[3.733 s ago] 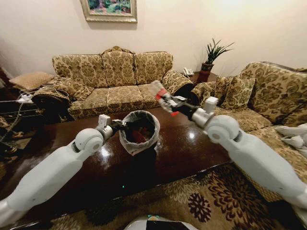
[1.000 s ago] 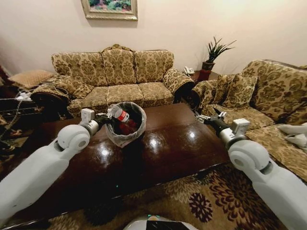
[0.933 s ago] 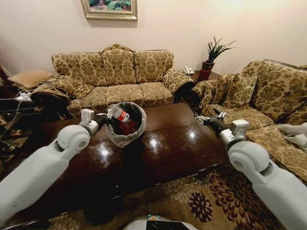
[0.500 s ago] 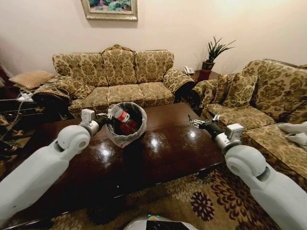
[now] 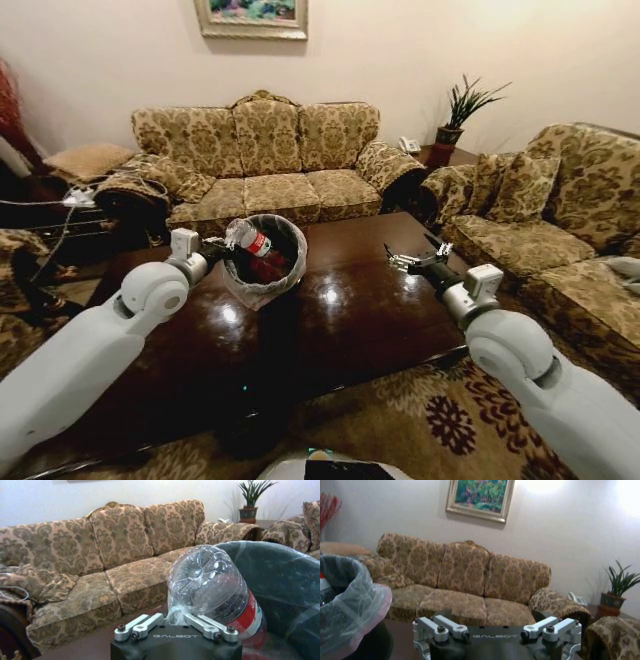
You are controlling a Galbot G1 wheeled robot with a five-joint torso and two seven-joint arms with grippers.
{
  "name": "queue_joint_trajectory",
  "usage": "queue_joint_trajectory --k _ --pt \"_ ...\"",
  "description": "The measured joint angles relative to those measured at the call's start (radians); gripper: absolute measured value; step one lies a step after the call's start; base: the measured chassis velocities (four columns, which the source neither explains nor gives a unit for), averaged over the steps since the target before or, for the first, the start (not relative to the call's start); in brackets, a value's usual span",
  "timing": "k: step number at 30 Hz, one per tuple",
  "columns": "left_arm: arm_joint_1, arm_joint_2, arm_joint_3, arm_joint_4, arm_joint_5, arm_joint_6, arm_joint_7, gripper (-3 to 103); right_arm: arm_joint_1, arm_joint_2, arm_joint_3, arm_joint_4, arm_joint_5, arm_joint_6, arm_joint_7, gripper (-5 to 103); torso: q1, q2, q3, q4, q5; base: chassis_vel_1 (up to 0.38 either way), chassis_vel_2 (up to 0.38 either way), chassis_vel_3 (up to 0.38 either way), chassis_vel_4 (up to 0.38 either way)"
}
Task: Move to the front of the table and place the trash on the table into the trash bin.
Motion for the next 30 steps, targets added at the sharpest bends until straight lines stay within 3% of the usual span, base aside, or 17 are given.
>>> queue_joint_trajectory --k 3,7,9,16,22,30 --pt "-0.002 -0.001 0.003 0.002 0.000 -0.006 -0.003 1 -0.021 0.004 0.024 0.005 0.003 0.002 0.001 100 0.000 0.000 0.000 -0.0012 0.0021 0.042 -0.018 -0.033 0.016" --pt "-0.003 -0.001 0.004 0.004 -0.001 -0.011 -0.005 1 -0.043 0.008 0.044 -0.001 -0.025 0.009 -0.033 100 0.001 0.000 0.001 -0.0024 0.0021 -0.069 -0.044 0.032 0.010" --pt "-0.003 -0.001 0.005 0.003 -0.001 -0.012 -0.006 1 -0.051 0.012 0.049 -0.009 -0.053 0.016 -0.067 100 0.001 0.000 0.001 -0.0019 0.0015 -0.077 -0.036 0.024 -0.001" --pt "-0.001 -0.002 0.005 -0.001 -0.006 -0.013 -0.018 1 -0.058 0.019 0.041 -0.009 -0.056 0.037 -0.057 100 0.001 0.000 0.001 0.0000 0.0007 -0.018 -0.005 0.004 0.002" --pt "-0.002 -0.001 0.004 -0.002 -0.007 -0.006 -0.017 1 -0.066 0.020 0.046 -0.005 -0.053 0.041 -0.041 100 0.001 0.000 0.001 -0.0012 0.0013 0.000 0.000 0.000 0.000" --pt "0.000 -0.005 0.003 -0.008 -0.008 0.003 -0.020 1 -0.080 0.022 0.060 0.015 -0.040 0.019 -0.031 100 0.001 0.001 0.001 -0.0009 0.0010 0.013 0.012 0.017 0.020"
